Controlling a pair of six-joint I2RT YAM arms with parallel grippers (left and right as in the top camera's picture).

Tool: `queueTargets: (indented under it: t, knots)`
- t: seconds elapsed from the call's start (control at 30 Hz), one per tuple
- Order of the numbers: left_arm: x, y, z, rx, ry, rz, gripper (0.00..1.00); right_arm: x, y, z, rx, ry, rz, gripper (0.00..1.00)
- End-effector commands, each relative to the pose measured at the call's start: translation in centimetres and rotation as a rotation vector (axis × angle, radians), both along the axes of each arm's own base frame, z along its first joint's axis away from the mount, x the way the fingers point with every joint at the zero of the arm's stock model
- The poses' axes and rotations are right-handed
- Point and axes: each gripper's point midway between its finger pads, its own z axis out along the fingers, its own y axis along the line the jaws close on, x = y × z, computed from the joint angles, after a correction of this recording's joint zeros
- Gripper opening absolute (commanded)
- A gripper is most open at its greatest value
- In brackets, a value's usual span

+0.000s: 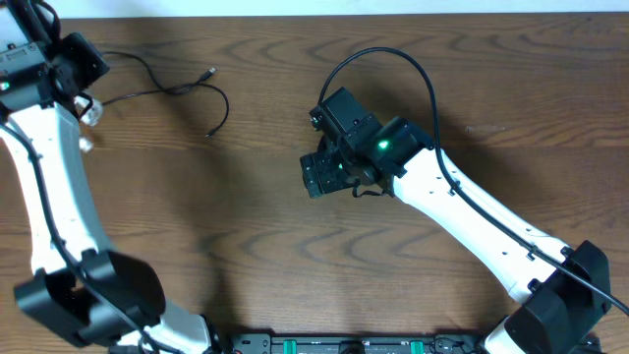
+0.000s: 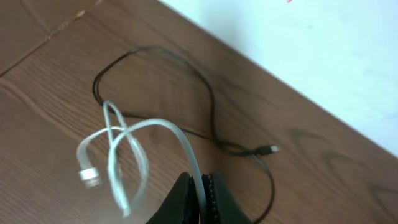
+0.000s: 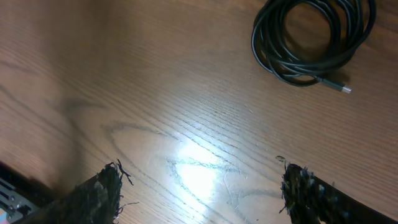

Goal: Untangle cables
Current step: 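Carry the white cable with the left gripper to the far left edge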

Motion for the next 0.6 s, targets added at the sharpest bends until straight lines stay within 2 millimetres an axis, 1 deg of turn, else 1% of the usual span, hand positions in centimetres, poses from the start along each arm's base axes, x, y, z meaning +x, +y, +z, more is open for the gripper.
queueTargets:
  t: [0.0, 0.07, 0.13, 0.27, 0.3, 0.33, 0.4, 0.47, 0.53, 0.57]
  knots:
    - [0.5, 1.3, -1.6, 0.014, 0.031, 0.001, 0.08, 0.3, -0.2, 0.7, 0.002, -0.028, 0.007, 0.81]
    - [1.2, 0.8, -2.1, -0.021, 0.017, -0.032, 0.08, 0.3, -0.1, 0.8, 0.004, -0.030, 0.006, 0.81]
    - [2.2, -0.8, -1.7, -0.085, -0.034, -0.115, 0.08, 0.5, 0.0, 0.9, 0.010, -0.037, 0.006, 0.81]
    - [4.1, -4.9, 0.7, -0.216, -0.179, -0.325, 0.08, 0.8, 0.3, 1.1, 0.025, -0.053, 0.006, 0.80]
    - [4.2, -5.2, 1.0, -0.225, -0.194, -0.344, 0.08, 0.8, 0.4, 1.1, 0.026, -0.054, 0.006, 0.80]
    - [4.3, -5.0, 1.0, -0.217, -0.193, -0.338, 0.08, 0.8, 0.4, 1.1, 0.026, -0.054, 0.006, 0.80]
    - [4.1, -3.7, 0.3, -0.173, -0.161, -0.273, 0.08, 0.8, 0.3, 1.1, 0.023, -0.051, 0.006, 0.80]
    - [3.5, -1.4, -1.1, -0.109, -0.103, -0.172, 0.08, 0.7, 0.2, 1.0, 0.019, -0.046, 0.006, 0.80]
    - [3.0, 0.1, -2.3, -0.063, -0.055, -0.128, 0.08, 0.6, 0.2, 1.0, 0.018, -0.045, 0.006, 0.80]
    - [2.7, 1.0, -3.2, -0.043, -0.025, -0.112, 0.08, 0.6, 0.2, 1.0, 0.018, -0.045, 0.007, 0.80]
